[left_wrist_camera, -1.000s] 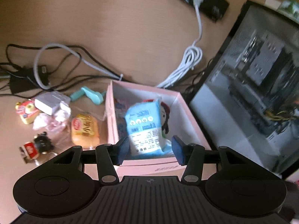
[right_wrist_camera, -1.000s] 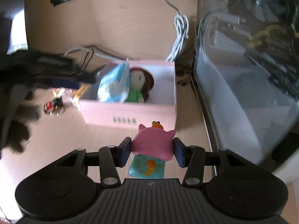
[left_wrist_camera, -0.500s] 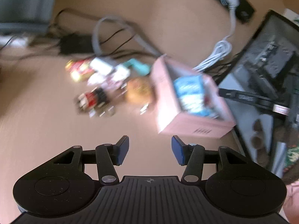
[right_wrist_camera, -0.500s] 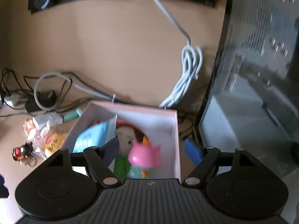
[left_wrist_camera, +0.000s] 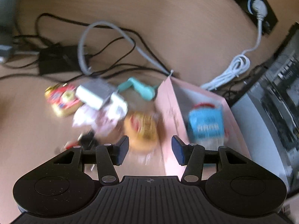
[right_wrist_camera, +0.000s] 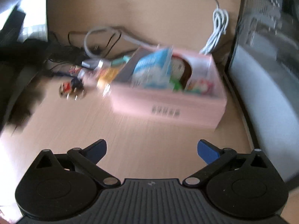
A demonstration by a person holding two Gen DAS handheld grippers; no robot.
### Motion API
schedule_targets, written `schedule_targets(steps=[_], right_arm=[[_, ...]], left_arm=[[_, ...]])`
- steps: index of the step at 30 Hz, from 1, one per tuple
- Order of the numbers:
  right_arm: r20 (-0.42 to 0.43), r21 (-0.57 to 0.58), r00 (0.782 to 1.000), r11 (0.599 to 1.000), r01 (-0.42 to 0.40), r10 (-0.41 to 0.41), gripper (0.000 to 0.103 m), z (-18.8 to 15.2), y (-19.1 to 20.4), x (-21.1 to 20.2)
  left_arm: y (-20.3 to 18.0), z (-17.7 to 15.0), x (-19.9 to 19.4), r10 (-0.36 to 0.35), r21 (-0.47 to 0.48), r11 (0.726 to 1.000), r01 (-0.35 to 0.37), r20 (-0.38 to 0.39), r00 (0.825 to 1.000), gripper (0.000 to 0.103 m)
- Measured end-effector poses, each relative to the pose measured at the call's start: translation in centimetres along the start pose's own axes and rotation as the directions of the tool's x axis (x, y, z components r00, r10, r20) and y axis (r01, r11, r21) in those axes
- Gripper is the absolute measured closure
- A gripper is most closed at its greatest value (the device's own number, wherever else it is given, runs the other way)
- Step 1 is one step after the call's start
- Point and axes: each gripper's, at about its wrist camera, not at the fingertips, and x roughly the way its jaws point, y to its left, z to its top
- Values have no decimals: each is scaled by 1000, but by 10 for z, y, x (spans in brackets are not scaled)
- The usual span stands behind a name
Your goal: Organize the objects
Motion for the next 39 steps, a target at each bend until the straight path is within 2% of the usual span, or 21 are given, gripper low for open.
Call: schedule_targets(steps=[4,8,9,14,16,20,23,27,28,30,32,34,36,38,39], right_arm=[[-63,58,998,998,7,-3,0,-19,4,4],[-110,116,994,993,34,-22,0,-32,1,11],[-118,134,993,990,39,-24,0,-34,0,11],[-130,172,990,983,69,-47,0,-35,-4,15],[-132,163,990,984,76,-55,0,-35,-2,16],[-147,157,986,982,108,-84,0,-31,-1,22],[-167,166,980,977,136,-108,0,-25,1,27],[-196,130,978,986,105,-79,0,-12,-1,36],[-208,132,976,987,90,-62,0,-7,-2,38],[-166,145,985,987,63,-39,0,7,-1,31],[-61,97,998,995,28,-22,0,32,8,17],[33,34,999,999,16,-17,1,65,21,8],[82,-28,997,1000,6,-4,8,103,37,13],[76,-84,997,996,-19,26,27,141,54,32],[62,-117,998,993,-25,32,31,161,63,47]], left_arm=[[-9,14,36,63,36,997,-61,-34,997,49],[-16,14,57,122,127,985,-115,-45,992,48],[-16,13,60,129,139,983,-122,-44,991,44],[-12,8,61,121,175,978,-113,-38,992,44],[-13,4,57,132,221,968,-118,-47,990,46],[-13,-4,46,133,247,963,-111,-75,988,49],[-5,-15,28,115,221,971,-93,-89,989,51],[15,-39,-7,76,169,984,-57,-107,991,53],[21,-47,-19,76,165,985,-57,-108,991,53],[33,-61,-40,85,168,984,-66,-107,991,53],[45,-75,-61,100,176,981,-81,-103,990,53],[56,-85,-77,114,174,980,-96,-92,989,53],[66,-90,-89,127,161,980,-113,-79,989,53],[79,-93,-100,124,127,985,-115,-71,990,53],[87,-94,-104,113,101,989,-106,-70,991,53]])
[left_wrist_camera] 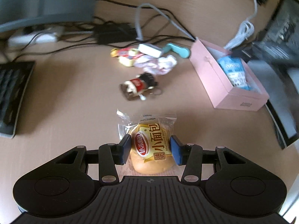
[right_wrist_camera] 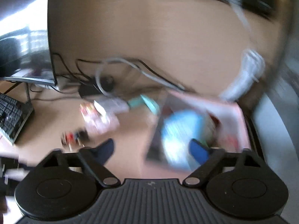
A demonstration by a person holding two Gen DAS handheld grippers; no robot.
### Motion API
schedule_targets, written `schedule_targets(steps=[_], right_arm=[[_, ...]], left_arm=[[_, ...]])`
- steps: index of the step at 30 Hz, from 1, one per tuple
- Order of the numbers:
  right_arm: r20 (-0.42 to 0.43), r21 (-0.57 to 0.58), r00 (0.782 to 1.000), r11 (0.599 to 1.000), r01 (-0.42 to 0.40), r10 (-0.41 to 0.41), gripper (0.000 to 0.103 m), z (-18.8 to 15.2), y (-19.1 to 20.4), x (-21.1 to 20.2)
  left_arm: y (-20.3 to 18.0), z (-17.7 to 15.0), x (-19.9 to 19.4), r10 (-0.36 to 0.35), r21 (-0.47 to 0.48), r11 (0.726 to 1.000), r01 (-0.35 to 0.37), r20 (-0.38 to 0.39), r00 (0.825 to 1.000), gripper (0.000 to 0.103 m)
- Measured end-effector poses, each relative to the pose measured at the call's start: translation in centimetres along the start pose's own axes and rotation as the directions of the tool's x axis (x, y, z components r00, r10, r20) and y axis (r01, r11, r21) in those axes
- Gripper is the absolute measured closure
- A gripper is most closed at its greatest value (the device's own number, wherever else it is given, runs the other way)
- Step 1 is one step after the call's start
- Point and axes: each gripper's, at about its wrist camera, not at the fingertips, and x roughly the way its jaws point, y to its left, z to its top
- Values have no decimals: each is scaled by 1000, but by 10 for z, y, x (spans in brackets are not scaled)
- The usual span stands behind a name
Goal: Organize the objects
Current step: 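Grasp the yellow wrapped bun with left tool while right tool grasps teal crank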
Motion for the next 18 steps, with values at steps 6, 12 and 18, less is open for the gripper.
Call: schedule_targets(steps=[6,12,18], right_arm=[[-184,112,983,993,36,-15,49,86,7,129],[-221,198,962,959,202,-157,57,83,5,192],[-194,79,953,964,253,-234,60,80,19,213]], left_arm=[[22,-8,-11,-51,-81,995,52,12,999,53],[34,-11,-14,-75,-113,991,76,15,997,53],[39,-8,-12,-75,-115,990,76,10,997,53]])
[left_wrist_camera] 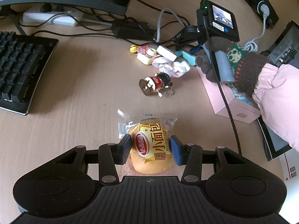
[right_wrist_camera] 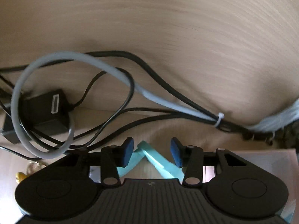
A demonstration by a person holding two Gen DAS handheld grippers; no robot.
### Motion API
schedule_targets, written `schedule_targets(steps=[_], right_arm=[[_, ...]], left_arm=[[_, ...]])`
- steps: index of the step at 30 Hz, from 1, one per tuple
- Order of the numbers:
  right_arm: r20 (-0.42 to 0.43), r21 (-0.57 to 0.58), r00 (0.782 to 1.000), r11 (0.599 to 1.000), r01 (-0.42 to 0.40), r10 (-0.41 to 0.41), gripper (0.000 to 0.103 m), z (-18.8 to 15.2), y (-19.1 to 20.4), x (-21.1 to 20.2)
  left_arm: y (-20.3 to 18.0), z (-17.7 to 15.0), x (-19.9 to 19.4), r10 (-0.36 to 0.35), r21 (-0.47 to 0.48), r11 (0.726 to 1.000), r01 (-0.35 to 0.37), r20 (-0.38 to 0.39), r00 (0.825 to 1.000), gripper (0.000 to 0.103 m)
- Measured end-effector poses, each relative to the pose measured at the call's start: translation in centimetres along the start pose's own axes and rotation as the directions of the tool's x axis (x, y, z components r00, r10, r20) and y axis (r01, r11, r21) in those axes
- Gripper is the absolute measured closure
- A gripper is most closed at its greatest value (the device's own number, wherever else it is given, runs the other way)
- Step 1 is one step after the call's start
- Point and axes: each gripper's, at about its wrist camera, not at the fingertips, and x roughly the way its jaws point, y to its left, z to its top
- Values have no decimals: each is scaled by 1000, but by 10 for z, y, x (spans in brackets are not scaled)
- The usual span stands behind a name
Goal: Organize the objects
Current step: 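Grasp the yellow wrapped bun with left tool while right tool grasps teal crank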
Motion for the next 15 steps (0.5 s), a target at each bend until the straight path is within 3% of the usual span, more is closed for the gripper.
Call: schedule_targets(steps=[2,7,15], right_arm=[[-21,29,998,998,-53,53,71,-3,-2,-1],[-12,37,991,991,-129,130,71,-24,-1,-20],[-33,10,948,948,-317,317,73,-85,-5,-74]], left_arm=[[0,1,1,1,7,1000,-1,-2,1000,53],[-3,4,3,10,22,1000,-10,-9,1000,53],[-5,2,1,32,10,999,-32,-9,999,53]])
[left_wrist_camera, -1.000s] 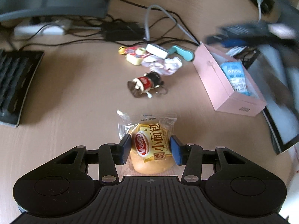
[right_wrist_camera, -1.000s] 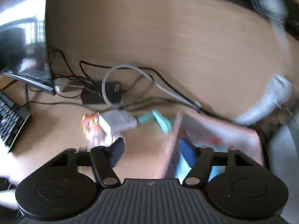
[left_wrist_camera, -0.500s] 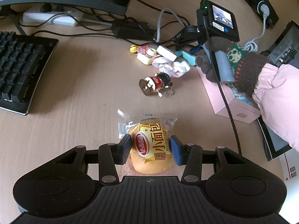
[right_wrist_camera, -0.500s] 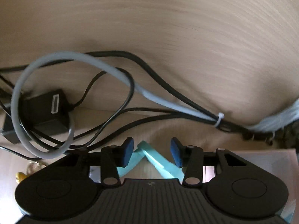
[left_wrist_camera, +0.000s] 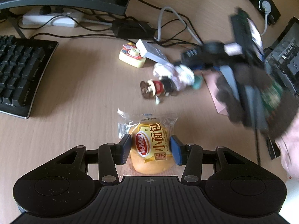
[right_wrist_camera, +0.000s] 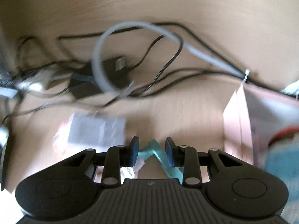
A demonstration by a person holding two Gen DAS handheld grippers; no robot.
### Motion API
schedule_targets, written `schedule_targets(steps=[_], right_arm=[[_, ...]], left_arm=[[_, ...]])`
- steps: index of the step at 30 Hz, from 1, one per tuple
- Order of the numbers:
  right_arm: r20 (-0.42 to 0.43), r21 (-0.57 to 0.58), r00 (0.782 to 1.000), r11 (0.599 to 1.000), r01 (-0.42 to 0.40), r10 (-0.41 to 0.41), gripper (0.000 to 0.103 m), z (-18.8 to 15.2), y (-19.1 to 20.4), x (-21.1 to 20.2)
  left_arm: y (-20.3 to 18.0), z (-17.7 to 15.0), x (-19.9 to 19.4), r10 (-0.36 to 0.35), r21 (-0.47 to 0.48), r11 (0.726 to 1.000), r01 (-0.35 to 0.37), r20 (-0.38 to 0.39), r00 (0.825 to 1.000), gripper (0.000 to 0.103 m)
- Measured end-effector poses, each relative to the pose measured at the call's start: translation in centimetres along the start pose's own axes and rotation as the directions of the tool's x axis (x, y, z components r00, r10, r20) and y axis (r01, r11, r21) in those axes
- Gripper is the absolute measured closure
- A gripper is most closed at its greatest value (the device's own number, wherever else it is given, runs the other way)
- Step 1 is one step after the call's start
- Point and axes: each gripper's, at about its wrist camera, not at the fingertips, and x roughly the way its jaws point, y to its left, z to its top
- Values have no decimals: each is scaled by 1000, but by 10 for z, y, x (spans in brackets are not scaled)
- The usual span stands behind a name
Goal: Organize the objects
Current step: 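Grasp the yellow wrapped bun with left tool while right tool grasps teal crank, then lift the bun with the left tool toward the pink box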
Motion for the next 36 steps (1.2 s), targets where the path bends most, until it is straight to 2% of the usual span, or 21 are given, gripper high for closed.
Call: schedule_targets(steps=[5,8,11,14,16,18,20,21,23,26,28,31,32,36], right_arm=[[-13,-36,997,996,-82,82,73,-56,3,-37],[-21,-77,995,992,-95,94,73,-97,1,-64],[-2,-154,998,986,-64,65,73,-133,-7,-91],[50,-247,998,968,36,-24,73,-165,-20,-114],[71,-266,995,960,84,-68,73,-179,-32,-124],[81,-232,995,970,78,-61,71,-185,-46,-133],[105,-178,993,982,64,-46,57,-187,-58,-143],[114,-147,993,988,55,-38,55,-187,-64,-146],[105,-128,994,991,30,-17,54,-187,-67,-141],[92,-157,995,986,49,-35,54,-188,-63,-129],[102,-213,992,972,98,-78,54,-193,-63,-129],[173,-290,959,919,268,-225,54,-202,-70,-131],[178,-283,954,915,286,-243,54,-203,-76,-132],[141,-155,973,967,201,-180,49,-198,-98,-142]], left_arm=[[-4,-8,-6,34,-3,999,-34,10,999,53],[-10,-17,-10,40,0,999,-40,13,999,53],[-23,-24,-11,31,26,999,-31,-4,1000,53],[-42,-27,-6,32,69,997,-31,-19,999,53],[-54,-27,-2,44,83,996,-41,-27,999,53],[-65,-28,3,52,99,994,-49,-32,998,53],[-75,-29,7,61,112,992,-57,-34,998,53],[-79,-29,8,68,115,991,-64,-35,997,52],[-88,-31,11,79,127,989,-73,-37,996,52],[-97,-34,13,111,155,982,-105,-31,993,50],[-99,-33,15,126,155,981,-119,-36,991,49],[-103,-33,17,153,142,979,-147,-38,987,48],[-104,-33,18,162,145,977,-155,-37,986,47],[-109,-34,19,183,153,972,-176,-34,982,47]])
